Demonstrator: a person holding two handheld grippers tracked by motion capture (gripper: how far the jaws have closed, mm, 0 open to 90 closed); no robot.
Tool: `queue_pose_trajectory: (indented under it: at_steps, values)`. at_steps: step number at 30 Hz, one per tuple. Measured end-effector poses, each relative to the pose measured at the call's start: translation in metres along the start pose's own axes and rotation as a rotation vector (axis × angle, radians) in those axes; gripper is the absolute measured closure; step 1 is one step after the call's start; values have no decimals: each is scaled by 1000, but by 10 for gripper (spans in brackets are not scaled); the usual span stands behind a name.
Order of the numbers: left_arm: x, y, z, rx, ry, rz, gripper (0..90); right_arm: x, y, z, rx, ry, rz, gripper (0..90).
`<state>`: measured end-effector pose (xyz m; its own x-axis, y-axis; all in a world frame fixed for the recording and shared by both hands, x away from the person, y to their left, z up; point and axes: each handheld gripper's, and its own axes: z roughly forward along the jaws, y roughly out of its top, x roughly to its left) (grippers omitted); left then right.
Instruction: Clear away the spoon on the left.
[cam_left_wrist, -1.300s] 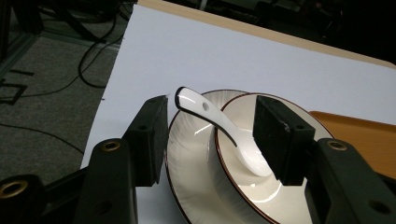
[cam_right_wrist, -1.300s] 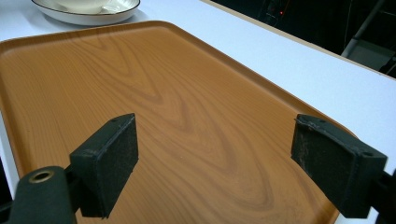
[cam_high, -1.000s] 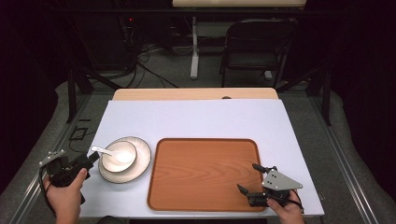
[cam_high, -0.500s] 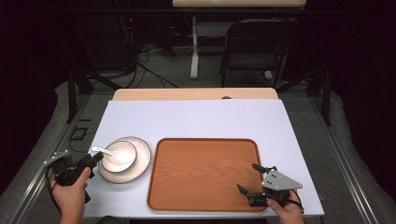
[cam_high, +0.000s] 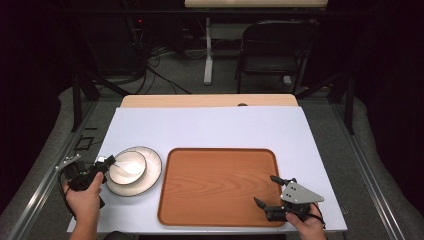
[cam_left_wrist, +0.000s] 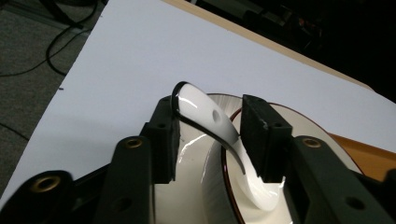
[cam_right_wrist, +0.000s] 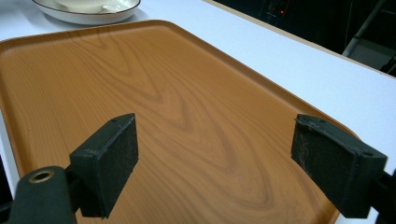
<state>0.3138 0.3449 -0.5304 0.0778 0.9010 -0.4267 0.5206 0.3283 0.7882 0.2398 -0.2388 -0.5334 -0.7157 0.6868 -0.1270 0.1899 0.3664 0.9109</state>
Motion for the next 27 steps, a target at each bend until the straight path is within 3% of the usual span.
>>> queue_pose_trajectory:
  at_steps: [8,18,27]
  values:
    - [-2,1,1,-12,3,13,660,0,0,0,1,0,0,144]
    - [-15,6,-2,-34,20,89,730,0,0,0,1,0,0,144]
    - [-31,9,-2,-34,-40,112,803,0,0,0,1,1,-1,144]
